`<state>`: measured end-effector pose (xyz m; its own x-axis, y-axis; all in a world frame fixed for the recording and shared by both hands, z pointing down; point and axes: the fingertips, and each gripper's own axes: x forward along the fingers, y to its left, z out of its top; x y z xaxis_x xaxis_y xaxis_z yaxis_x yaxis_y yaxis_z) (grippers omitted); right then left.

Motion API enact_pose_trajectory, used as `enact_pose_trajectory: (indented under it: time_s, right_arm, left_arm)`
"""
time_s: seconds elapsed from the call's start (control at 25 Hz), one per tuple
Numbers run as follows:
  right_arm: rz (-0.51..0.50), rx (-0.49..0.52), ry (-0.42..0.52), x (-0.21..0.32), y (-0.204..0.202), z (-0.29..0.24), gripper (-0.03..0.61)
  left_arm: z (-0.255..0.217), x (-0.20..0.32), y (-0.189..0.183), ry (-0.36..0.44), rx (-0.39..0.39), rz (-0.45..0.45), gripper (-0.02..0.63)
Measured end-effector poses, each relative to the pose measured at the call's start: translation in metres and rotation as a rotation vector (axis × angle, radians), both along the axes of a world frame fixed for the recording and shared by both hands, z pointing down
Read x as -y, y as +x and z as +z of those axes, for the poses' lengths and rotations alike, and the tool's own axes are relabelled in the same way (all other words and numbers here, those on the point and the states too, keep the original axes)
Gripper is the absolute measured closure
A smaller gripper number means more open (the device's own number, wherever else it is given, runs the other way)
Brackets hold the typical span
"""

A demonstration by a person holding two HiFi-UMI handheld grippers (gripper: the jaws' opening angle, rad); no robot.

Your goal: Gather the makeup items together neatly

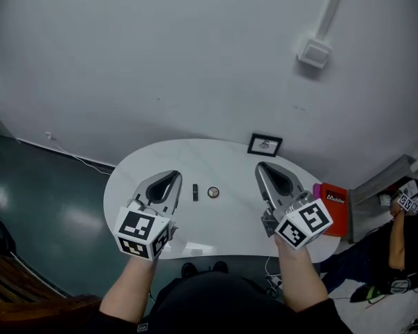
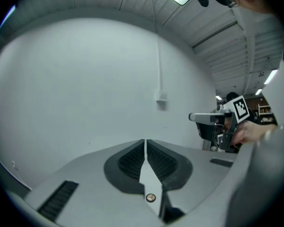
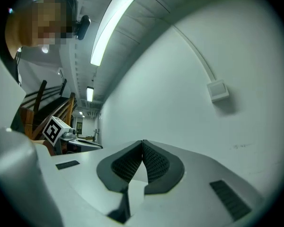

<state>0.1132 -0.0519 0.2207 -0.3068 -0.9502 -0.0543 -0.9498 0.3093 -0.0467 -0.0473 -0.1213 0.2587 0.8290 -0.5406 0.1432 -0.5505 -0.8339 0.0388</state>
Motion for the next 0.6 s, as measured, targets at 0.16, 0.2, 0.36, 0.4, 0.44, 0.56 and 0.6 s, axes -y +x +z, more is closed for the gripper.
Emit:
enact_pose_trajectory:
  time_s: [0.16, 0.2, 0.36, 0.4, 0.44, 0.56, 0.6]
  right_arm:
    - [0.001, 0.041, 0.040, -0.007, 0.001, -0.009, 0.543]
    - [-0.003, 0.058, 0.041, -0.008, 0.002, -0.008, 0.543]
    - [-0.003, 0.065, 0.032, -0.007, 0.011, -0.001, 0.544]
    - [0.004, 0.054, 0.029, -0.007, 0.014, 0.002, 0.543]
    - [0.010, 0.041, 0.025, -0.007, 0.016, 0.004, 0.544]
    - [0.020, 0.006, 0.008, -0.008, 0.023, 0.014, 0.545]
    - [0.023, 0.001, 0.002, -0.009, 0.024, 0.017, 0.545]
  left_arm:
    - [-0.011, -0.003, -0.001, -0.003, -0.030, -0.038, 0.588]
    - [-0.012, -0.002, 0.000, 0.009, -0.024, -0.045, 0.588]
    - [-0.013, 0.003, -0.002, 0.022, -0.019, -0.082, 0.589]
    - [-0.013, 0.005, -0.003, 0.024, -0.015, -0.091, 0.589]
    - [-0.012, 0.007, -0.004, 0.027, -0.009, -0.102, 0.588]
    - [-0.006, 0.011, -0.008, 0.037, 0.003, -0.141, 0.589]
    - [-0.004, 0.013, -0.009, 0.037, 0.003, -0.153, 0.589]
